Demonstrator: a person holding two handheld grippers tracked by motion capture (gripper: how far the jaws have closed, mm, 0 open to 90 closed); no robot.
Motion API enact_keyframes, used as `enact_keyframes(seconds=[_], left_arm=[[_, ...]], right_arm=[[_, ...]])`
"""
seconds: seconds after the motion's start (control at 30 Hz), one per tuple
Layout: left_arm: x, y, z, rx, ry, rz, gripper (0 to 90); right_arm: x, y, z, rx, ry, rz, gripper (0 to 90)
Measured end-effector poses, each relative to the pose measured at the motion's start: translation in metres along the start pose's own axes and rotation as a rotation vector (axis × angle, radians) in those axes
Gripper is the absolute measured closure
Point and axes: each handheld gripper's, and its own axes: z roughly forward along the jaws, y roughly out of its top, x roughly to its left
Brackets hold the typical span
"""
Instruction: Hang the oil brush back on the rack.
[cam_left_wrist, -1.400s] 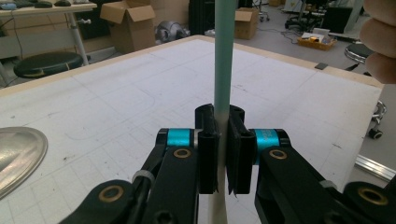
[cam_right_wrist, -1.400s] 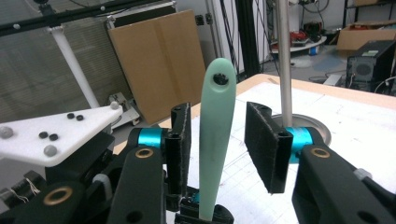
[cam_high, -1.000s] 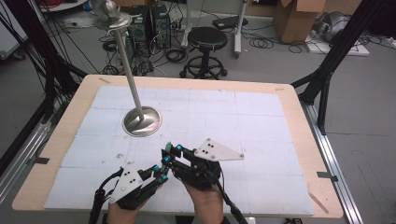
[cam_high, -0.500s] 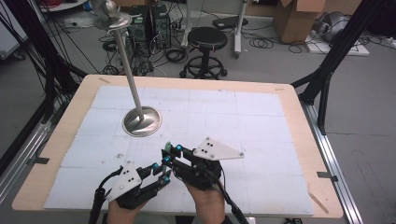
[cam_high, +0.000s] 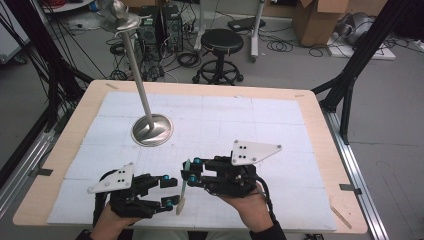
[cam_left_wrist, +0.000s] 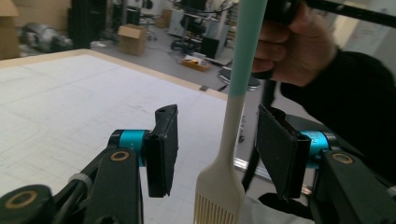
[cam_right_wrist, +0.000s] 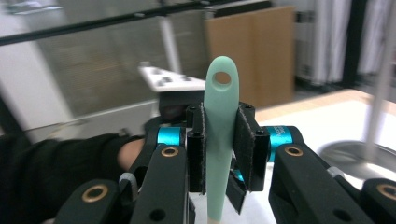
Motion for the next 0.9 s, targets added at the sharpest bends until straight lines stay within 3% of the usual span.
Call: enact_keyframes(seconds=[0.2,0.37,0.5,0.9], left_arm=[[-0.001,-0.001,0.002,0.014,-0.086,-0.002,48.9],[-0.003,-0.003,0.008,0.038,-0.14,-0.001,49.4],[-0.006,-0.004,0.012,0.052,-0.179,0.008,51.3],[-0.01,-0.007,0.018,0.067,-0.228,0.038,64.7]], right_arm=[[-0.009,-0.004,-0.006,-0.026,0.154,-0.027,75.8],[-0.012,-0.007,-0.003,-0.01,0.26,-0.052,75.7],[-0.013,-0.008,0.001,-0.005,0.3,-0.067,75.7],[-0.009,-0.011,0.012,-0.006,0.384,-0.077,75.6]])
